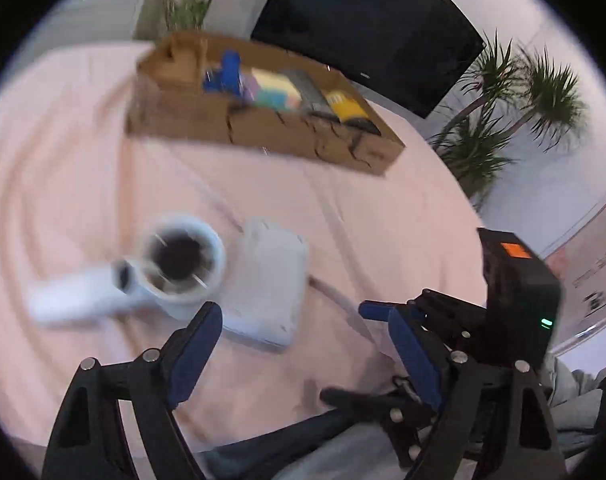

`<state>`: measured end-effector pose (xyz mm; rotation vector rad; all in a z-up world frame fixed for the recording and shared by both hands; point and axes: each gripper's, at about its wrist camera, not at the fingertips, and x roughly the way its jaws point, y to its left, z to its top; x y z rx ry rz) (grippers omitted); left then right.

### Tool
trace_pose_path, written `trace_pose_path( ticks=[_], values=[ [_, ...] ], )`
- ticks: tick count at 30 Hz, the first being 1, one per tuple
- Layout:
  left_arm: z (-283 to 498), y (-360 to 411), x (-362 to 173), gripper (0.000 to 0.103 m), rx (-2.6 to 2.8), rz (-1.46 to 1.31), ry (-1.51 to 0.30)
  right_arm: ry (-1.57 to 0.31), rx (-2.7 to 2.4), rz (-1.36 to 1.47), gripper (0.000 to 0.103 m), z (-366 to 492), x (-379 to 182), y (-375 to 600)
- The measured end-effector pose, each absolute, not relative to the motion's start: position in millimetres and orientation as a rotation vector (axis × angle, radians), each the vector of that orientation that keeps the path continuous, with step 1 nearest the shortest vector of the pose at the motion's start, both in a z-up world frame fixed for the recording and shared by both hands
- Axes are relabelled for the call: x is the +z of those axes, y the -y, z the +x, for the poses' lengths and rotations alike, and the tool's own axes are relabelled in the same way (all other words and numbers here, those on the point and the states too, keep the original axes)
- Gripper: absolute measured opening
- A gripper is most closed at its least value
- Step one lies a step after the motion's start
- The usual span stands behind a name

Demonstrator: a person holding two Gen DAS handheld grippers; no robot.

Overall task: Organize rigid objects
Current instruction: 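Grasp the white-grey folding stand on the table with the right gripper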

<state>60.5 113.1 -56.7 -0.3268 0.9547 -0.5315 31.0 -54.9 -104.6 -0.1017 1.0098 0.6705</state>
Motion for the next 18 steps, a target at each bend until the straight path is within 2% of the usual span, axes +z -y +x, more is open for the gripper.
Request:
trace_pose_path(
  ticks=[4,11,13,18],
  values=[
    [78.8,-111.3,-87.6,0.078,-0.490,-0.370,-0.994,-1.014,0.697,-0.126,0.095,24.5,-111.8,56.0],
    [100.8,-99.5,-104.9,0.072,-0.499,-0.383,-1.053,-1.021,0.692,-0.100,0.095,30.3,-115.1,62.0],
    [109.7,-88.6,-105.3,0.062,-0.555,-0.401,-1.082,-1.028,0.674,-0.083,0.095,35.7,-116.4,66.9],
    [111.9,-57.9,-103.1,0.053,-0.686,-0.441,-1.114,-1.001,0.639,-0.059,0.092,45.9,-112.7,82.7]
  ],
)
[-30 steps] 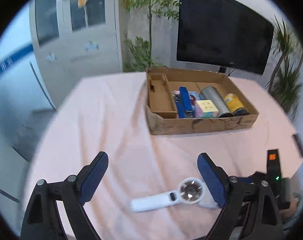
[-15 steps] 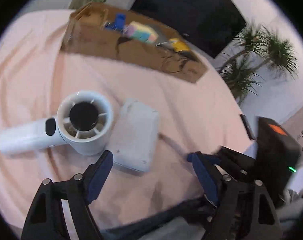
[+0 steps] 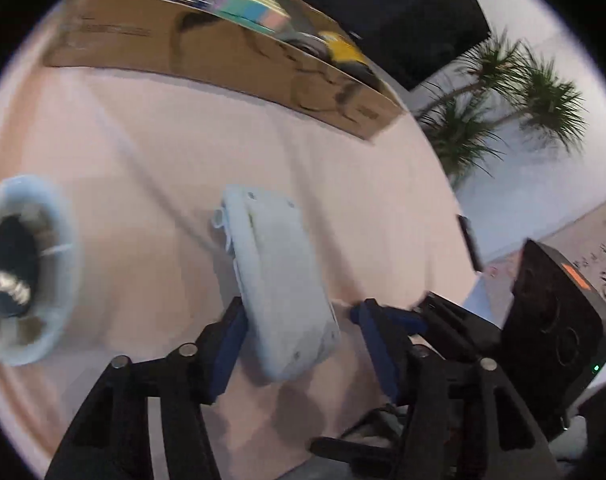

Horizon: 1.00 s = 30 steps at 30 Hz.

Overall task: Organize rigid objects
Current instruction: 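Grasp the white-grey folding stand on the table with the right gripper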

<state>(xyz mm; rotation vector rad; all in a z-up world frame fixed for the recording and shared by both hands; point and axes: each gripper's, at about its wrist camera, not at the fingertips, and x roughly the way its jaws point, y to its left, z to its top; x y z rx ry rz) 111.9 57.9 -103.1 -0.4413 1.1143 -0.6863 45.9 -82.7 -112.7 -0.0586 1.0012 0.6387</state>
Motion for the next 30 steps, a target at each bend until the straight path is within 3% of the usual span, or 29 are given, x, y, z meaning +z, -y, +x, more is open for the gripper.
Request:
trace_pose_path(
  ticks=[4,7,10,11,12,16,18,20,21,30],
  values=[
    [118.7,-40.8,-101.9,0.053,-0.737,-0.514,-1.124,-0.962,0.569,-0.067,0.088,55.3,-110.3,99.5],
    [128.3,-23.7,-97.5,0.051,-0.781,-0.523,-1.117,-0.962,0.520,-0.069,0.074,68.4,-112.5,111.2],
    [135.6,-3.7,-81.0,0.051,-0.852,-0.504,-1.070,-0.976,0.475,-0.024,0.047,81.6,-116.9,129.6],
    [137.2,2.3,-76.3,0.051,-0.874,-0.505,-1.058,-1.001,0.482,0.032,0.027,88.6,-120.4,140.5],
    [139.5,13.5,-70.7,0.051,-0.908,-0.489,-1.049,-1.031,0.515,0.114,0.024,94.5,-124.8,151.8],
    [142.4,47.1,-53.4,0.052,-0.936,-0.351,-1.003,-1.057,0.527,0.334,0.032,101.8,-133.7,197.5],
    [146.7,42.1,-57.3,0.057,-0.910,-0.367,-1.017,-1.025,0.413,0.308,0.054,96.1,-128.1,219.3],
    [152.7,30.8,-67.4,0.066,-0.819,-0.384,-1.055,-1.006,0.332,0.257,0.071,90.3,-122.4,233.1],
    [156.7,23.5,-75.2,0.066,-0.771,-0.399,-1.083,-0.971,0.312,0.219,0.074,84.8,-116.3,239.2],
    [164.6,-3.2,-111.0,0.064,-0.661,-0.458,-1.205,-0.865,0.353,-0.227,0.074,111.3,-117.9,179.6]
  ],
)
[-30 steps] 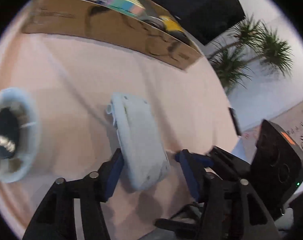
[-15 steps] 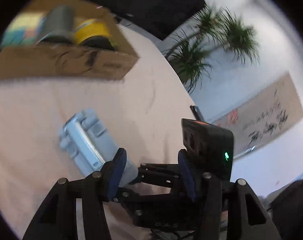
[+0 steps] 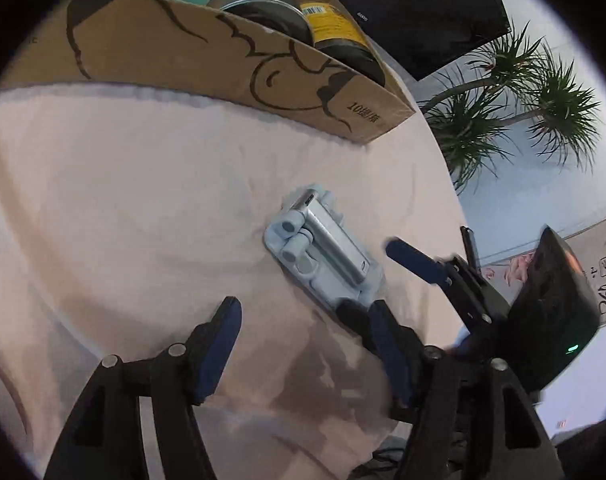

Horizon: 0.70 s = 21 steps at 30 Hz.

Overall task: Organize rigid objects
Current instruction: 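Grasp the white-grey folding stand on the table with the right gripper, then place the folding stand in the box beside the stapler, open right gripper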

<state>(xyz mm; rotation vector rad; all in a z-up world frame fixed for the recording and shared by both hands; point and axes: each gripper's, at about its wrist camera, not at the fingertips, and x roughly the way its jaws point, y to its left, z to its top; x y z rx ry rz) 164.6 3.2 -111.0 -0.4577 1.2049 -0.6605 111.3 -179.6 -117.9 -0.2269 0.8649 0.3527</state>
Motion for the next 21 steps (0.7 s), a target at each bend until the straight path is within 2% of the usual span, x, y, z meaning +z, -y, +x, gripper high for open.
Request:
trace_pose_path(
  ticks=[3,7,11,12,14,15,16,21],
  values=[
    [160.7,-7.9,-110.8,0.064,-0.647,-0.446,-1.221,-0.908,0.370,-0.317,0.070,122.9,-132.4,161.8],
    [160.2,-17.5,-113.1,0.064,-0.644,-0.493,-1.224,-0.924,0.382,-0.253,0.066,128.6,-132.6,166.2],
    [165.0,-24.1,-116.6,0.062,-0.677,-0.543,-1.225,-1.001,0.441,0.009,0.065,133.7,-129.3,179.2],
    [166.6,-24.9,-116.8,0.060,-0.687,-0.561,-1.223,-1.029,0.478,0.095,0.065,135.6,-130.0,181.4],
    [169.8,-25.4,-114.6,0.039,-0.701,-0.584,-1.212,-1.056,0.519,0.195,0.065,133.9,-131.5,180.1],
    [170.6,-27.0,-112.4,0.038,-0.685,-0.576,-1.208,-1.071,0.551,0.246,0.064,134.1,-132.9,177.5],
    [171.2,-30.4,-109.9,0.030,-0.663,-0.569,-1.196,-1.077,0.570,0.277,0.064,134.7,-133.1,174.9],
    [178.4,-40.9,-60.9,0.023,-0.631,-0.506,-1.072,-1.026,0.614,0.272,0.063,139.9,-108.1,142.7]
  ],
)
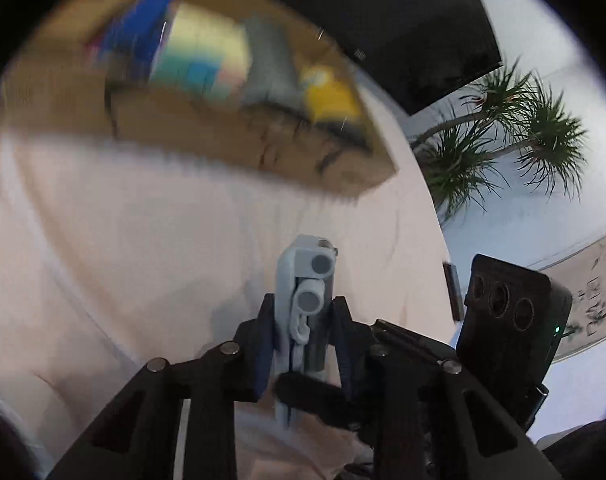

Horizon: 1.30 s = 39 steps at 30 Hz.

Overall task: Organize rigid objects
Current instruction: 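Place the folding stand in the box beside the stapler, open right gripper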

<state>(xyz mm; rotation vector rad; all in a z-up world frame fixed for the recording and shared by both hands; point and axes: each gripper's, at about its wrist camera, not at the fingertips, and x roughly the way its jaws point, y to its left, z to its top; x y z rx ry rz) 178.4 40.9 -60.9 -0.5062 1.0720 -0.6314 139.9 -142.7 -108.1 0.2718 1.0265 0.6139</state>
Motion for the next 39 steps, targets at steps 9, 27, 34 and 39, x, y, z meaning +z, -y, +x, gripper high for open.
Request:
trace_pose_path(
  ticks=[9,27,34,39],
  values=[
    [301.9,-62.8,47.5,0.023,-0.590,-0.323,-0.908,-0.827,0.645,0.177,0.061,253.5,-7.3,75.4],
    [429.3,-96.3,-30.0,0.039,-0.609,-0.459,-1.154,-1.108,0.489,0.232,0.070,387.6,-43.3,60.3],
    [382.9,-120.6,21.6,0.061,-0.474,-0.309,-0.979,-0.999,0.453,0.216,0.088,357.5,-13.6,67.5],
    [290.5,-144.1,54.7,0.092,-0.299,-0.138,-0.772,-0.806,0.410,0.085,0.103,291.4,7.2,77.1]
  ],
)
